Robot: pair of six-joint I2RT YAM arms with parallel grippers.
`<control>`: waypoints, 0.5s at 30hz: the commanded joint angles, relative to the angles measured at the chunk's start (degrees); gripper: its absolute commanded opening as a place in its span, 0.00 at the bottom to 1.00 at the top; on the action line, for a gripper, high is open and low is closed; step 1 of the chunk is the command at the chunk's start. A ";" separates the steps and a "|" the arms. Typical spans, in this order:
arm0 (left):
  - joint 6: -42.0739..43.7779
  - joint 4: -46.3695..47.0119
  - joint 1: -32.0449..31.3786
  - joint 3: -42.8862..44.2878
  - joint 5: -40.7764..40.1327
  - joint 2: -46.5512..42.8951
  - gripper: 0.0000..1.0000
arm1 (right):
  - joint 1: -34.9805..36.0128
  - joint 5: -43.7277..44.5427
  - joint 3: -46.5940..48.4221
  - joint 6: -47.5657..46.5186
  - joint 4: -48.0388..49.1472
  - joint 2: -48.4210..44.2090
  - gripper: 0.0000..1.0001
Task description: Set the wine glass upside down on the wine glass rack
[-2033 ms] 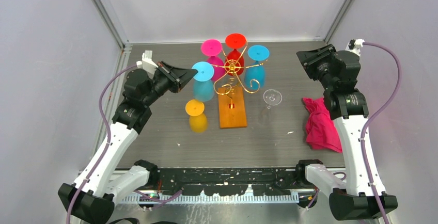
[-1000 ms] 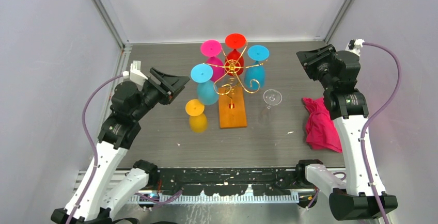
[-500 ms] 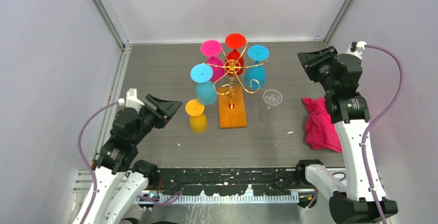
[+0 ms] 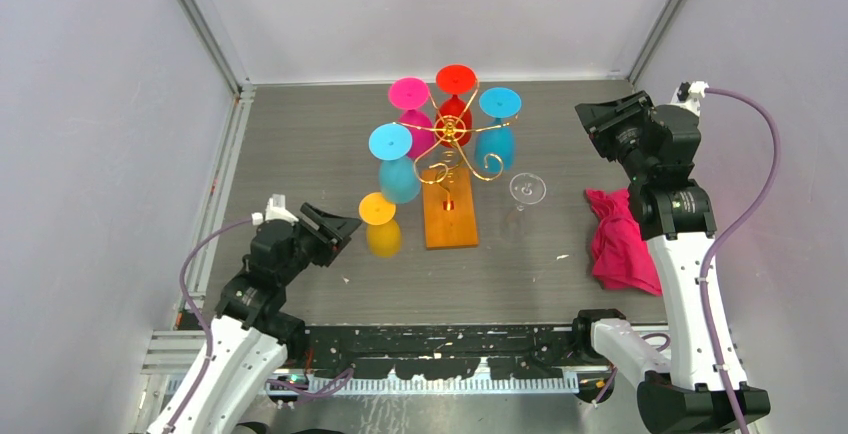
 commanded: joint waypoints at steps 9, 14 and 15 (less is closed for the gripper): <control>-2.30 17.31 -0.18 -1.76 -1.62 8.36 0.56 | -0.22 0.33 0.69 -0.59 1.38 -0.74 0.40; -2.97 21.02 -0.18 -1.85 -1.21 12.00 0.51 | -0.24 0.51 0.82 -0.64 1.54 -0.42 0.40; -2.98 21.53 -0.18 -1.92 -1.03 12.55 0.50 | -0.21 0.55 0.86 -0.72 1.53 -0.30 0.40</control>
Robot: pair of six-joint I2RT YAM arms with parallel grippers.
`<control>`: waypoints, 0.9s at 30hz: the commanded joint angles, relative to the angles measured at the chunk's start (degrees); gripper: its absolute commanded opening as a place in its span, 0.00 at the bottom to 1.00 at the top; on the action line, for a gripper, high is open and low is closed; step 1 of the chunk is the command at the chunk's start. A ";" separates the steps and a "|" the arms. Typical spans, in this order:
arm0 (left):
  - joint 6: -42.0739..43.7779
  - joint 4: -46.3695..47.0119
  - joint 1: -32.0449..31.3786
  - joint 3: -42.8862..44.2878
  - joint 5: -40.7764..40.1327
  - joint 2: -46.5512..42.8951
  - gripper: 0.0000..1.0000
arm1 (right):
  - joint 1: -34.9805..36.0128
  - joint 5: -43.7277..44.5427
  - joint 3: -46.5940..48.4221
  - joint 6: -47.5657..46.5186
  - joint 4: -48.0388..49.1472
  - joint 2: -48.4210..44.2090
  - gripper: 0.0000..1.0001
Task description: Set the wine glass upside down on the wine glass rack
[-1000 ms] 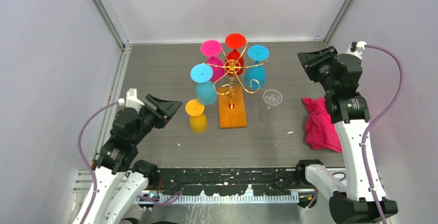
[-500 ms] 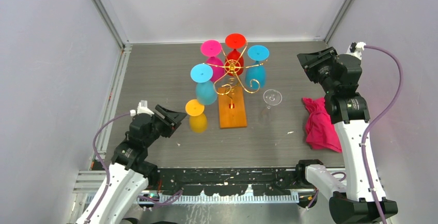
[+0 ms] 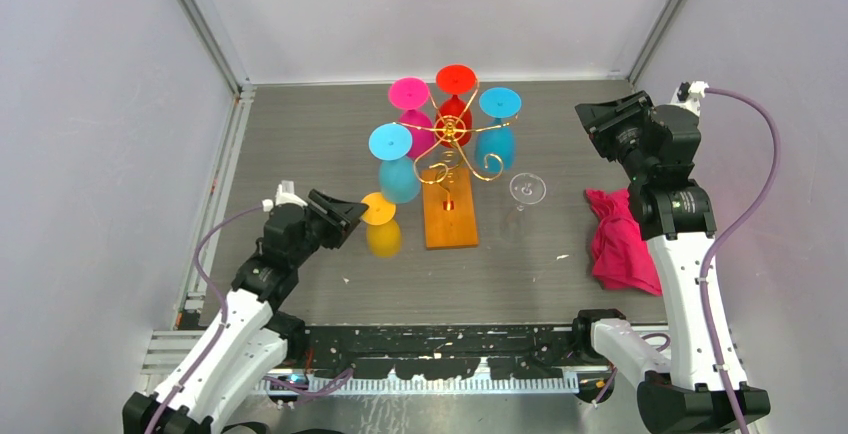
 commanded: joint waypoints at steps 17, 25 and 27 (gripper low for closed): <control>-3.87 14.16 -0.18 -2.41 -1.53 5.23 0.11 | -0.20 0.70 1.34 -0.71 1.52 0.50 0.40; -5.48 13.09 -0.18 -4.71 -3.91 0.29 0.01 | -0.26 0.88 1.39 -0.83 1.03 -0.03 0.40; -5.43 11.55 -0.18 -4.51 -4.01 -1.68 0.01 | -0.23 0.88 1.39 -0.68 1.01 -0.13 0.40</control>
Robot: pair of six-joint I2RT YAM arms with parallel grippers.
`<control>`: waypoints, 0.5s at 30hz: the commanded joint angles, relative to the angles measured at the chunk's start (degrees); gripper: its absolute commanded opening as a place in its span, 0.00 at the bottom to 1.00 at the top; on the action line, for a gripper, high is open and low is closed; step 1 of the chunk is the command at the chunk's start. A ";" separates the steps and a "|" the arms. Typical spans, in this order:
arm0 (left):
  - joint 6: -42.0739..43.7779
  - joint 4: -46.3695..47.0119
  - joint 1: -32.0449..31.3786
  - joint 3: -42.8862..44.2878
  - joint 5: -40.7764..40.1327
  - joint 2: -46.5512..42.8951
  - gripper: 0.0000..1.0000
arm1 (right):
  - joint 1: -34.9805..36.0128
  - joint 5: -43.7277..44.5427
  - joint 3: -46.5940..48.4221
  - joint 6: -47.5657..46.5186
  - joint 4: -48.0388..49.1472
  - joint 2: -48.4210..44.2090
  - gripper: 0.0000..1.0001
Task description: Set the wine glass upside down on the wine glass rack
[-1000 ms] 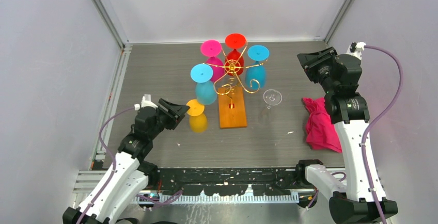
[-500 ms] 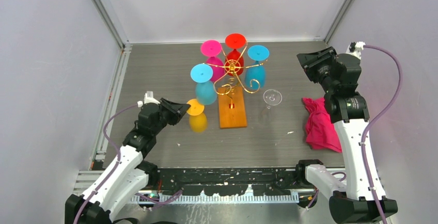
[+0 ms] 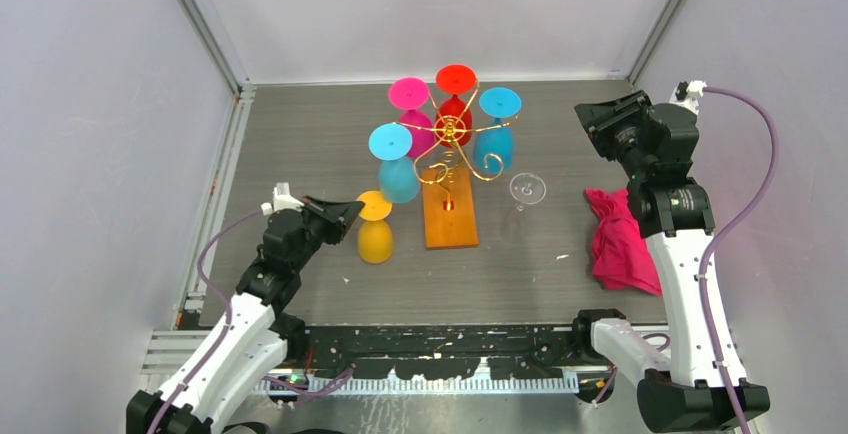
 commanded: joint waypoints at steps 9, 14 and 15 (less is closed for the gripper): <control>1.64 -21.86 -0.18 5.03 -7.16 -14.81 0.01 | -0.26 0.84 1.56 -0.62 0.57 -1.30 0.40; 4.47 -33.48 -0.18 10.91 -6.70 -18.88 0.01 | -0.22 0.71 1.27 -0.30 0.61 -1.75 0.40; 4.45 -34.62 -0.18 11.56 -5.99 -19.50 0.01 | -0.21 0.62 1.11 -0.14 0.63 -1.84 0.40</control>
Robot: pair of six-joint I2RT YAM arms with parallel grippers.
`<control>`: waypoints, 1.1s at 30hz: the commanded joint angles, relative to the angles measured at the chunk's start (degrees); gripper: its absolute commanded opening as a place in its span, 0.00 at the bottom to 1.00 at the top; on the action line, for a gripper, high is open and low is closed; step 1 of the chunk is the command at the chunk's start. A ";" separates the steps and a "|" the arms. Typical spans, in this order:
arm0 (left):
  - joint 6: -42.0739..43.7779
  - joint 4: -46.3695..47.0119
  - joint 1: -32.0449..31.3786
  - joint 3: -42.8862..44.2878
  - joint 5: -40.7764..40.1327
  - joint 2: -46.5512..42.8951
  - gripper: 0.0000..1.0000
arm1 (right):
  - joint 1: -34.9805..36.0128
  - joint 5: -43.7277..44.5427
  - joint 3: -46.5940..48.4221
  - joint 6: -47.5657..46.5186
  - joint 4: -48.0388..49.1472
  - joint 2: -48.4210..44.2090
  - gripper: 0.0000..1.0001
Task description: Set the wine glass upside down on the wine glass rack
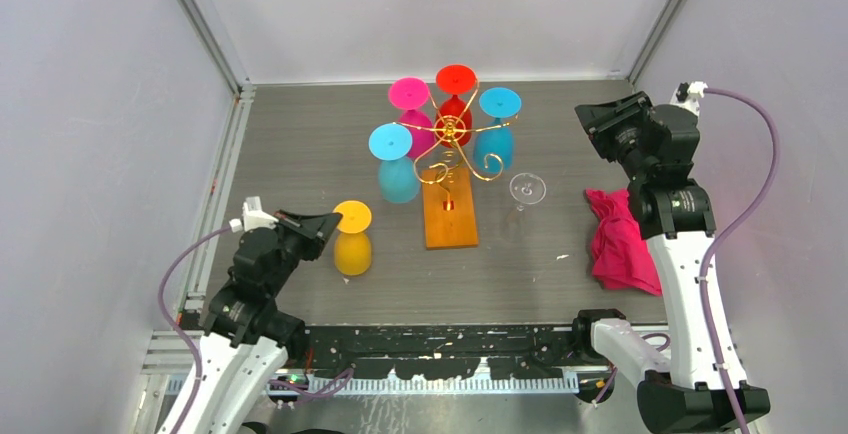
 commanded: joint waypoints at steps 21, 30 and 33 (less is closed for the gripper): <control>2.69 -7.07 -0.18 12.93 18.76 -0.88 0.01 | -0.20 0.23 0.13 0.77 -0.68 -5.04 0.40; 3.26 -0.38 -0.18 17.30 21.64 5.65 0.00 | -0.24 0.45 -0.24 0.92 -1.55 -6.56 0.40; 4.34 1.82 -0.18 20.67 22.75 9.80 0.01 | -0.28 0.49 0.05 0.86 -1.95 -6.66 0.40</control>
